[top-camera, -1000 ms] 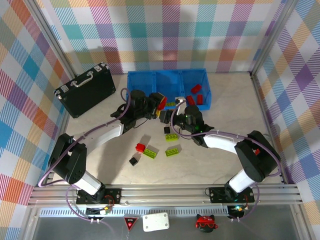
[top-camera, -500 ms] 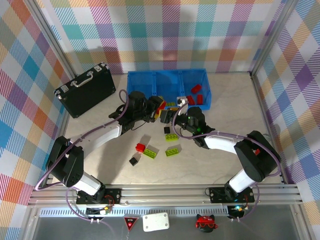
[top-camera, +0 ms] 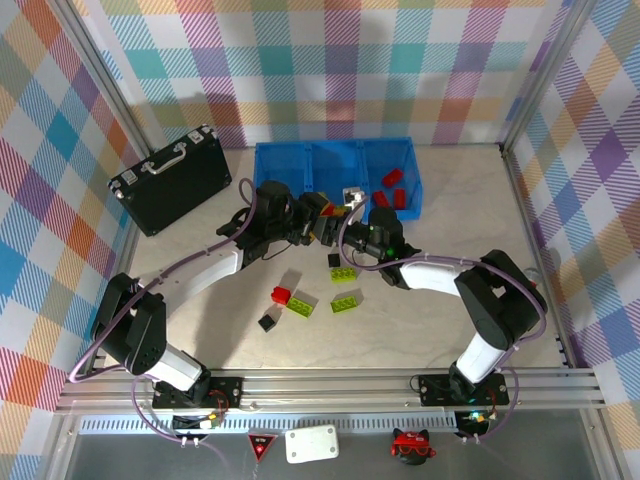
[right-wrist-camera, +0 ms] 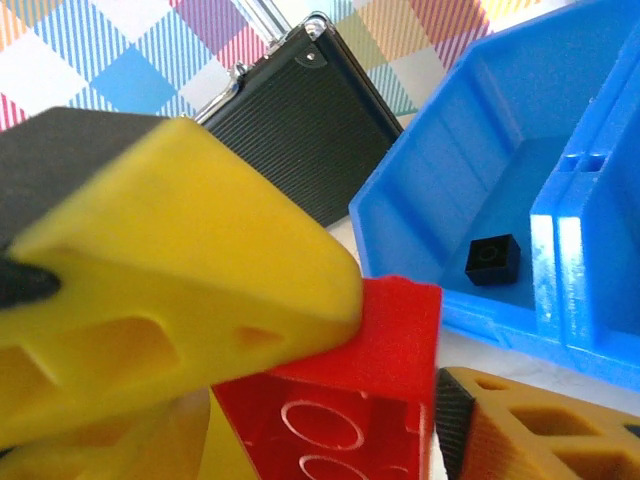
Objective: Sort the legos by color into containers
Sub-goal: Place the lego in the container.
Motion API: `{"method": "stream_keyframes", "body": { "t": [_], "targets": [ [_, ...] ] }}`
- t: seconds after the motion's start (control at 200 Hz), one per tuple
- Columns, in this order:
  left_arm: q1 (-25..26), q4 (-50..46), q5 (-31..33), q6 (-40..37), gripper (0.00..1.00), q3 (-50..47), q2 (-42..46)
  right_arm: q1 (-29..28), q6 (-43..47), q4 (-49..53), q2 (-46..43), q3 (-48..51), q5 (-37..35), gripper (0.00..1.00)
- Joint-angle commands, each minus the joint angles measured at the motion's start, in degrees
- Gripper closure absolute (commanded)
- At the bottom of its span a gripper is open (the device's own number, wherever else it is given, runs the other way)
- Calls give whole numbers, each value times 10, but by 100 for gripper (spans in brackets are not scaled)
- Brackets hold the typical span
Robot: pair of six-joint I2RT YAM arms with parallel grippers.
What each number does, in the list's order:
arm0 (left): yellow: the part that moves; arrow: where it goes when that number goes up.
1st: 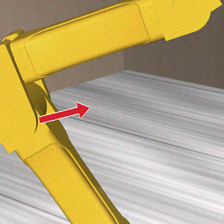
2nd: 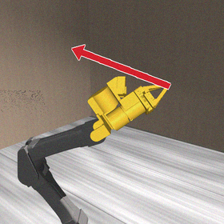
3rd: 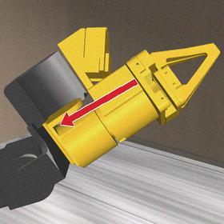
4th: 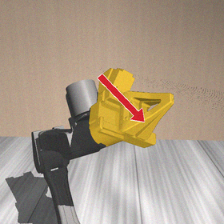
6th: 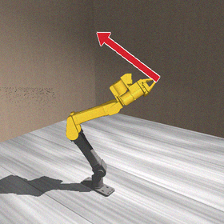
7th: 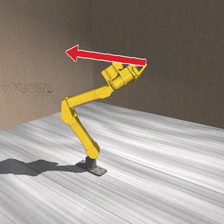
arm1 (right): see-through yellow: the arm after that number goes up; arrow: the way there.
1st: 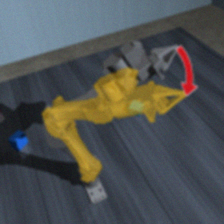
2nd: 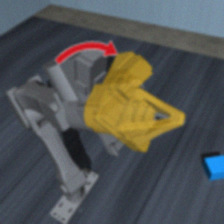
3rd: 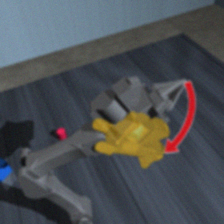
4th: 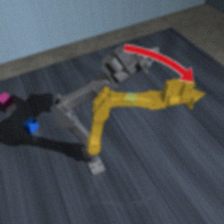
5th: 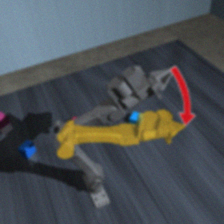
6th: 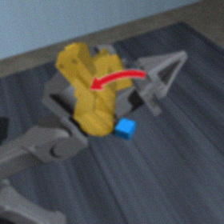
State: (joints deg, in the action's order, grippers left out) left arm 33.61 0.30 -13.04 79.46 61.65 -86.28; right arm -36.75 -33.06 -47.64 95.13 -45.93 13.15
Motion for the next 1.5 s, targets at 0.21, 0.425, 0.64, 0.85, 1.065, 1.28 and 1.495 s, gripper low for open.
{"method": "stream_keyframes", "body": {
  "t": [0.21, 0.425, 0.64, 0.85, 1.065, 1.28, 1.495],
  "targets": [
    [-7, -3, 9, -12, 35, -25, 55, 2, -8, 11, -14, -8, 2, 65],
    [-13, 10, -16, -34, 18, -25, 55, 3, 10, 61, -40, -10, -12, 68],
    [-35, -84, -14, -120, 11, -23, 99, 42, 48, 208, -57, -50, -19, 68],
    [-41, -245, 26, -253, 10, 0, 154, 127, 78, 363, -23, -138, 19, 69],
    [-42, -338, 86, -315, 9, -13, 215, 201, 112, 511, 57, -267, 37, 67],
    [-42, -378, 100, -335, 9, -30, 240, 229, 168, 657, 176, -423, 0, 67],
    [-42, -397, 110, -341, 9, -37, 259, 232, 221, 732, 258, -513, -78, 67]
  ]
}}
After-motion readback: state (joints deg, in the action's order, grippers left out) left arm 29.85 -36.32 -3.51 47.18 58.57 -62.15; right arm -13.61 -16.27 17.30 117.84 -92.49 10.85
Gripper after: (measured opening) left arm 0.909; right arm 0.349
